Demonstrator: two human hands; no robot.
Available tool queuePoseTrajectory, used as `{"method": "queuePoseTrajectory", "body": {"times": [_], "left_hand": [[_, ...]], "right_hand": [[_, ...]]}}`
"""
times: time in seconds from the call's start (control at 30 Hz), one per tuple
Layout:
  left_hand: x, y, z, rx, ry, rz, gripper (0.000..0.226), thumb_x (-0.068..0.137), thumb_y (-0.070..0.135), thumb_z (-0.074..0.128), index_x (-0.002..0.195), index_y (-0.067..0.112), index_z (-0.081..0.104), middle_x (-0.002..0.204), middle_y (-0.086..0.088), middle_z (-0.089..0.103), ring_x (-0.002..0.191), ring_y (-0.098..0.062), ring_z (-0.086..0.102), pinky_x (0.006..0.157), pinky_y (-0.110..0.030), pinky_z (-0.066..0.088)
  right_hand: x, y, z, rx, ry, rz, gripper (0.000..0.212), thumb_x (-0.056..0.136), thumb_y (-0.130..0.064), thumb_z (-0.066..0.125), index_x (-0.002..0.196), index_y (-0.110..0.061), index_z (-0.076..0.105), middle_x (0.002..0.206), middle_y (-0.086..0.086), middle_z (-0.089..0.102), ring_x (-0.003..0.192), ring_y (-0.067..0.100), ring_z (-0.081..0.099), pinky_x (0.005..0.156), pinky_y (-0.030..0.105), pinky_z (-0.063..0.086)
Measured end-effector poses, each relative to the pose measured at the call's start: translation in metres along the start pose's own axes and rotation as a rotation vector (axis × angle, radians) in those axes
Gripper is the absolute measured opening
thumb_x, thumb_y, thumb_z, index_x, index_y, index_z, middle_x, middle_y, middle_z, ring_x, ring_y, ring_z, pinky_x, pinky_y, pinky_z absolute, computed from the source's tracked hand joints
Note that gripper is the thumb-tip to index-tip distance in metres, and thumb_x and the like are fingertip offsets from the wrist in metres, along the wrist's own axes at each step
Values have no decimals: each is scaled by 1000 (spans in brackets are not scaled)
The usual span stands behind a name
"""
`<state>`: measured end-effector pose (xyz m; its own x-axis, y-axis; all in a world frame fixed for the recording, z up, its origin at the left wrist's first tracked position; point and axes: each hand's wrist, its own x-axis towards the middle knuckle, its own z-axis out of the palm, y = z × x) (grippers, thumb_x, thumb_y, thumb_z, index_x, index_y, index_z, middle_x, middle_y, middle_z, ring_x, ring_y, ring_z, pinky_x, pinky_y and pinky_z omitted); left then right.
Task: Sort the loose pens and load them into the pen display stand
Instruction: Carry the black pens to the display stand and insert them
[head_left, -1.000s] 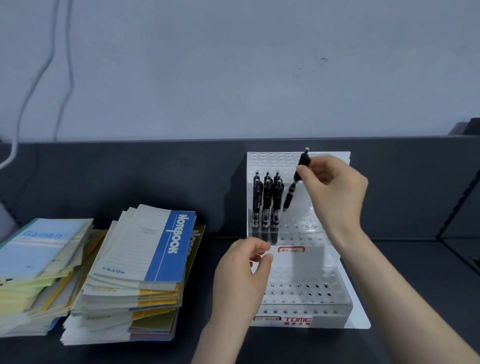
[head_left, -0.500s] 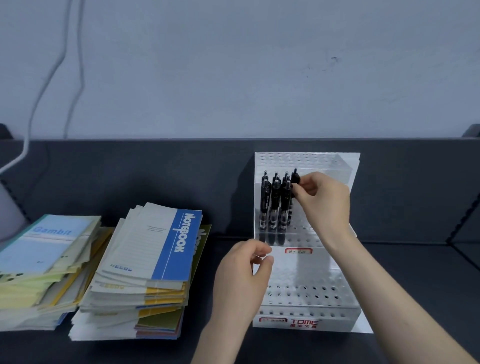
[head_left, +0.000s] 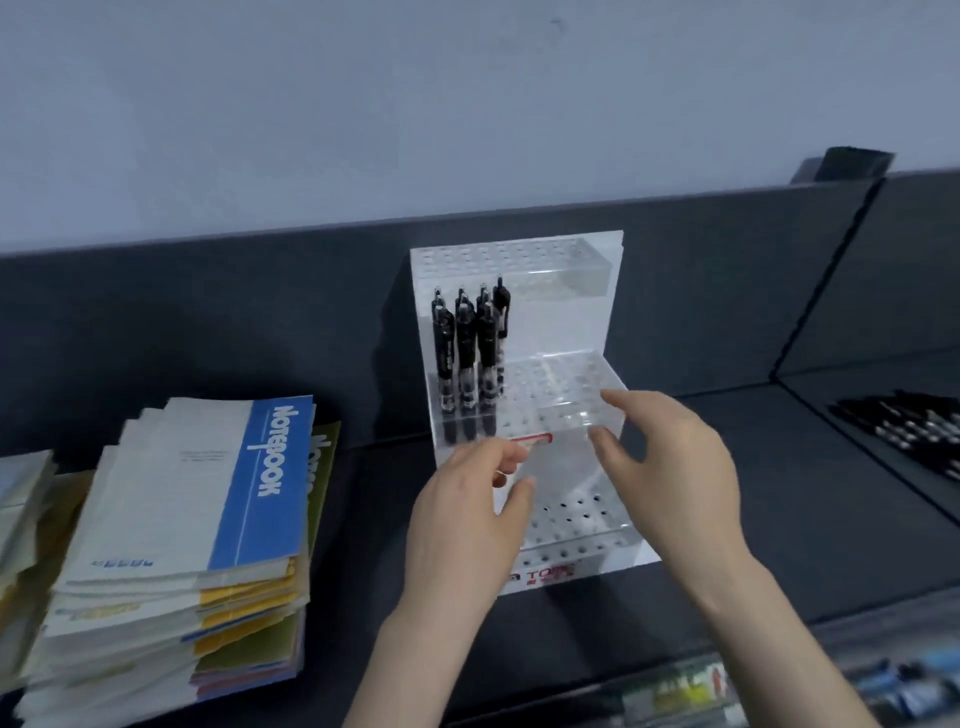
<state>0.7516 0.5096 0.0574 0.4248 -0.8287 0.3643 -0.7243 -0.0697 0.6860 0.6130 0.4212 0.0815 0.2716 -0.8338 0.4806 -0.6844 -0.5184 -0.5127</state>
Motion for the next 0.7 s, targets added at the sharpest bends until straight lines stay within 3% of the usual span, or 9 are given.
{"method": "queuePoseTrajectory", "body": {"times": [0.23, 0.33, 0.5, 0.7], "left_hand": [[-2, 32, 34, 101, -191, 136, 26, 92, 32, 57, 118, 30, 57, 114, 15, 59, 108, -6, 54, 89, -26, 45], [-12, 50, 55, 135, -257, 157, 32, 94, 35, 54, 126, 30, 53, 123, 14, 56, 114, -8, 49, 93, -26, 43], [-33, 82, 92, 178, -312, 165, 40, 93, 44, 54, 131, 31, 49, 127, 16, 53, 117, -7, 45, 90, -20, 37], [-60, 138, 149, 216, -291, 90, 41, 91, 46, 56, 129, 30, 52, 126, 12, 56, 118, -11, 48, 92, -26, 44]], "right_hand": [[-45, 41, -34, -230, -165, 204, 62, 90, -35, 59, 145, -19, 36, 145, -5, 43, 135, 14, 35, 101, 28, 37], [-64, 59, -51, -281, -227, 257, 68, 91, -38, 57, 148, -17, 27, 149, -4, 38, 138, 15, 29, 107, 26, 31], [-88, 103, -87, -303, -235, 326, 70, 90, -40, 58, 148, -17, 26, 149, -3, 37, 138, 16, 29, 109, 26, 28], [-94, 171, -149, -278, -205, 283, 71, 91, -42, 57, 149, -17, 25, 149, -5, 36, 138, 14, 29, 109, 23, 27]]}}
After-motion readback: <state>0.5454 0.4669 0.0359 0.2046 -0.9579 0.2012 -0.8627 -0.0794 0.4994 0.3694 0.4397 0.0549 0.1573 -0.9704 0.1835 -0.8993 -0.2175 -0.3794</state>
